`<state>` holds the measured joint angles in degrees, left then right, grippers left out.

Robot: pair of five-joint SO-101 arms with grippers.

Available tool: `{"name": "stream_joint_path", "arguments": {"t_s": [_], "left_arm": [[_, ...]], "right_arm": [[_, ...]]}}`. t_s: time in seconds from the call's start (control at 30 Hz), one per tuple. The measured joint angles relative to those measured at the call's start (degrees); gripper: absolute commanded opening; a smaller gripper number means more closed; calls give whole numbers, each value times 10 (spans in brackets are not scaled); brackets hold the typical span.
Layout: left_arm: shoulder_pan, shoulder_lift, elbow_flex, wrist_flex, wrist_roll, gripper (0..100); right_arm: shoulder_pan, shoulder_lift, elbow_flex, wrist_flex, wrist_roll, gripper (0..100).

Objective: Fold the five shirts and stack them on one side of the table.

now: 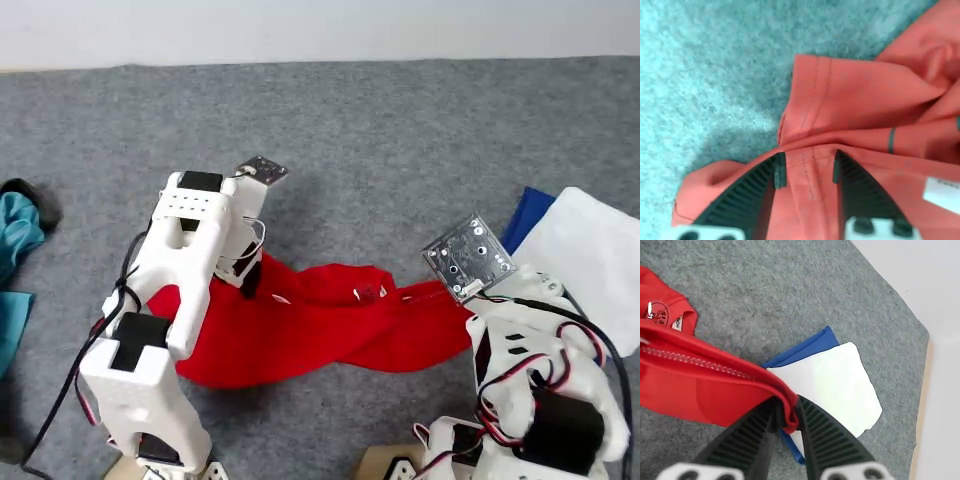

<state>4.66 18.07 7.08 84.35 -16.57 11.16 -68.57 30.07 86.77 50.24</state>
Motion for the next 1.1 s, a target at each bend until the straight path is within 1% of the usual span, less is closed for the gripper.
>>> {"name": "stream_joint_path", "arguments": {"t_s": [0.4,0.63,0.83,0.9,1.0,1.03,1.1], "left_arm": [[0,0,0,0,0,152],[0,52,-5,0,0,152],[0,56,-6,0,0,148],[0,59,-6,0,0,122],[0,59,-6,0,0,17],[0,59,-6,0,0,2],[4,59,-6,5,-1,6]], "right_arm": [[0,0,0,0,0,9],[0,0,0,0,0,9],[0,0,0,0,0,9],[0,0,0,0,0,9],[0,1,0,0,0,9],[0,1,0,0,0,9],[0,2,0,0,0,9]]}}
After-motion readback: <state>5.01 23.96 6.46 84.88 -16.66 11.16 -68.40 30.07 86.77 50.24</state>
